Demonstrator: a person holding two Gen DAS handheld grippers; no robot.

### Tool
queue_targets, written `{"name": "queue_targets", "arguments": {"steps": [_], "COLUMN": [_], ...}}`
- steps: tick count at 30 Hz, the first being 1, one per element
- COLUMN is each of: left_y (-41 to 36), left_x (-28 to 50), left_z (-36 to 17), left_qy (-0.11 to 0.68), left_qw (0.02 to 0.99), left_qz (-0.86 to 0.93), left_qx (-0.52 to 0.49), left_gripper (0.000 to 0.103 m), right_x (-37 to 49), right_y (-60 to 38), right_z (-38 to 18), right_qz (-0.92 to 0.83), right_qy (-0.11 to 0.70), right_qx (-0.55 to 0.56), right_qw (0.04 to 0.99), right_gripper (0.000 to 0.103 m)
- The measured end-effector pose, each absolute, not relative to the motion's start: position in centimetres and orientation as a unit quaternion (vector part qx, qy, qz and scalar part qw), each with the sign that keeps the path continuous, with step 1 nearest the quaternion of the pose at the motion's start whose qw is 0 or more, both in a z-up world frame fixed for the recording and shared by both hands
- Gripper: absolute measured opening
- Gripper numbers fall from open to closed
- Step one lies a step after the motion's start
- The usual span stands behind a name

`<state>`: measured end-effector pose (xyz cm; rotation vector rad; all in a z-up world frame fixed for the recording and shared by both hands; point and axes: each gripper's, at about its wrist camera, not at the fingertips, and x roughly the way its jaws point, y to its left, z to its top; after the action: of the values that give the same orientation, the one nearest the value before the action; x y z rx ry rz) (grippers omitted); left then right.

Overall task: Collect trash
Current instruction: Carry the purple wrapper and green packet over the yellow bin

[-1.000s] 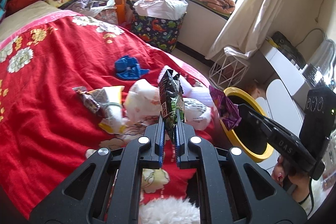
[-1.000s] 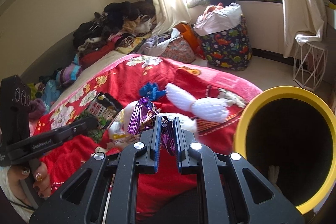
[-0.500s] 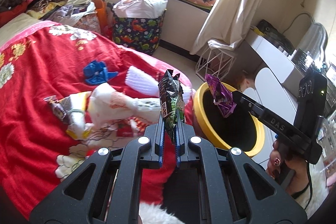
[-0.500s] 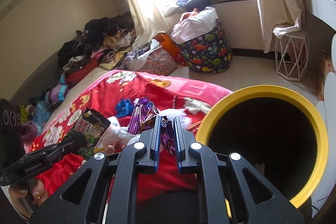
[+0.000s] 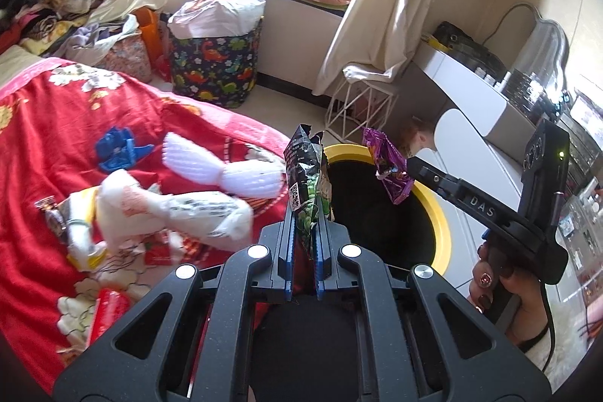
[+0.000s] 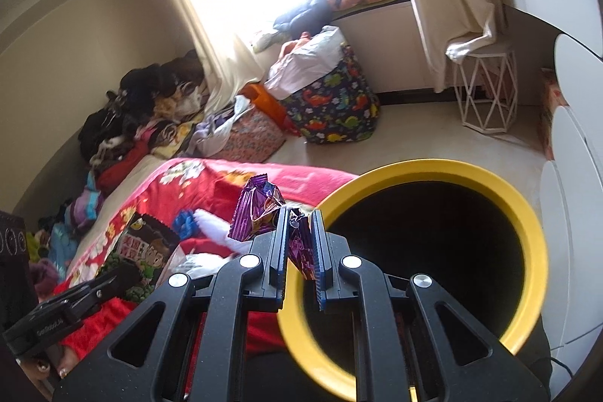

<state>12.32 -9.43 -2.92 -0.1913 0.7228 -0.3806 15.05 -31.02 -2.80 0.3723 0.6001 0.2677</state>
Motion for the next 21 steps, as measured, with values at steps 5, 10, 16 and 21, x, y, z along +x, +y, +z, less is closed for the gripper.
{"name": "queue_targets", "arguments": {"steps": [5,10,16,21], "left_y": [-11.2,-12.7,-14.4,-15.7], "left_x": [12.7,13.1,13.6,14.2], "left_z": [-3.1,-3.5,-4.2,-4.9], "left_qy": [0.354,0.358,0.369,0.380], "left_qw": [0.910,0.907,0.901,0.895], "left_qz": [-0.197,-0.205,-0.214,-0.222], "left_qx": [-0.089,-0.083,-0.079,-0.073], "left_gripper": [0.004,0.004,0.004,0.004], "right_x": [15.0,14.7,14.5,14.5], "right_y": [-33.1,-34.6,-36.3,-37.6], "right_z": [-3.2,-3.6,-4.2,-4.6], "right_qz": [0.107,0.088,0.066,0.052], "right_qy": [0.290,0.290,0.292,0.294], "right_qx": [0.200,0.213,0.223,0.233], "right_qw": [0.930,0.929,0.928,0.926], "right_gripper": [0.012,0.012,0.012,0.012]}}
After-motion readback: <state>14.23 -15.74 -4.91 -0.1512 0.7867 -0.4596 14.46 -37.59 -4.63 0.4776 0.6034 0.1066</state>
